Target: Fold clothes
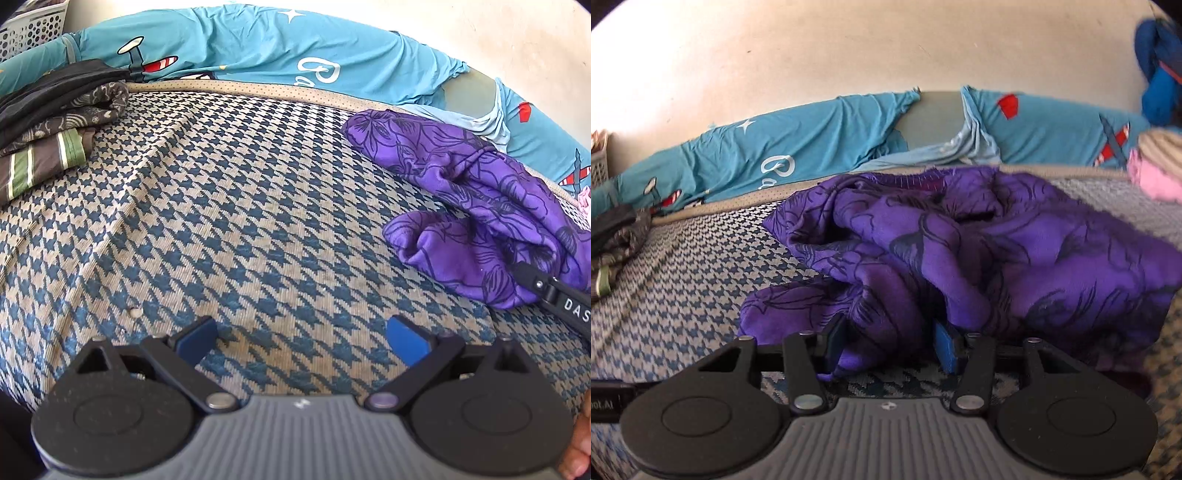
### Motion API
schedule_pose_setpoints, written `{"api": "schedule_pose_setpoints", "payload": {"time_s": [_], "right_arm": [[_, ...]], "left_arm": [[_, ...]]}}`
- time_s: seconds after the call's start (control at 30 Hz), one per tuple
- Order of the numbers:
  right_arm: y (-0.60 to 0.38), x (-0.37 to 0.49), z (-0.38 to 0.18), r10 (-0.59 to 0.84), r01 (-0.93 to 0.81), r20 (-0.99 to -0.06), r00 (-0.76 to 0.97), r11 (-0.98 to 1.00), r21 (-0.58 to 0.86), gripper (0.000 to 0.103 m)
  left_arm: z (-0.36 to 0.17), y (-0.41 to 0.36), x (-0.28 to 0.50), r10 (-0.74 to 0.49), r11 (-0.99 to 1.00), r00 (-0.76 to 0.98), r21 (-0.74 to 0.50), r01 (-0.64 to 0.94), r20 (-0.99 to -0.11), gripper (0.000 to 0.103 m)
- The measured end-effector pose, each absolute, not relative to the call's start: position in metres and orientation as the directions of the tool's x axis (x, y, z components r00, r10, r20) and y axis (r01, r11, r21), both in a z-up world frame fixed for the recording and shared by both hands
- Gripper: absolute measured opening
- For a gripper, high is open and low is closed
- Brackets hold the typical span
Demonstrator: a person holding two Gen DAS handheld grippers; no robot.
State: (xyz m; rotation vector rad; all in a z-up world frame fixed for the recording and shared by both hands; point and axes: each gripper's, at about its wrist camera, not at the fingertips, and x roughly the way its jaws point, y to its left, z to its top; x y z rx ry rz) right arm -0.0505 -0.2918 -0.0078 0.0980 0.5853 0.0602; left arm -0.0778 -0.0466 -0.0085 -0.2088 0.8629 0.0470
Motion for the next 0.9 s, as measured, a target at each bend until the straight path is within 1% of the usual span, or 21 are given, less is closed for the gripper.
{"api": "schedule_pose_setpoints", "payload": {"time_s": [0.03,0.07,0.1,0.13,0.2,0.33,0.57,0.63,0.67,0.77,0.83,0.9], "right_arm": [[-0.292,-0.05,-0.009,0.091,-0.026,-0.55,0.83,0.992,0.125,0.04],[-0.293,-0.05,-0.009,0.097,-0.022,-0.551,0.829,0.99,0.141,0.031],[-0.294,-0.049,-0.01,0.104,-0.019,-0.553,0.827,0.987,0.157,0.025],[-0.294,-0.049,-0.01,0.108,-0.016,-0.552,0.827,0.986,0.168,0.023],[-0.289,-0.053,-0.008,0.092,-0.015,-0.537,0.839,0.989,0.147,0.018],[-0.287,-0.064,0.007,0.071,0.0,-0.482,0.873,0.989,0.145,0.015],[-0.292,-0.091,0.05,0.057,0.014,-0.365,0.929,0.982,0.188,0.011],[-0.294,-0.098,0.062,0.068,-0.001,-0.338,0.939,0.981,0.193,0.01],[-0.294,-0.101,0.068,0.074,-0.01,-0.324,0.943,0.981,0.195,0.004],[-0.292,-0.113,0.086,0.112,-0.057,-0.269,0.957,0.977,0.203,0.003],[-0.29,-0.12,0.092,0.15,-0.085,-0.263,0.953,0.967,0.242,0.003],[-0.287,-0.121,0.087,0.17,-0.088,-0.289,0.942,0.957,0.275,0.003]], "left_arm": [[-0.009,-0.047,-0.078,-0.044,0.979,0.651,-0.164,-0.125,-0.758,0.099],[-0.009,-0.047,-0.078,-0.045,0.978,0.65,-0.165,-0.124,-0.758,0.099],[-0.009,-0.047,-0.078,-0.046,0.978,0.65,-0.166,-0.124,-0.758,0.099],[-0.009,-0.047,-0.078,-0.045,0.979,0.65,-0.162,-0.121,-0.758,0.099],[-0.01,-0.049,-0.079,-0.037,0.983,0.65,-0.146,-0.115,-0.759,0.099],[-0.012,-0.052,-0.08,-0.009,0.988,0.653,-0.105,-0.109,-0.758,0.099],[-0.015,-0.053,-0.082,-0.002,0.991,0.657,-0.087,-0.097,-0.754,0.1],[-0.017,-0.054,-0.082,0.002,0.993,0.658,-0.078,-0.092,-0.753,0.1],[-0.017,-0.055,-0.082,0.004,0.993,0.658,-0.073,-0.089,-0.753,0.101],[-0.019,-0.058,-0.084,0.015,0.995,0.656,-0.055,-0.085,-0.754,0.103],[-0.02,-0.061,-0.085,0.026,0.997,0.656,-0.032,-0.077,-0.754,0.103],[-0.021,-0.062,-0.086,0.031,0.997,0.656,-0.023,-0.073,-0.754,0.103]]}}
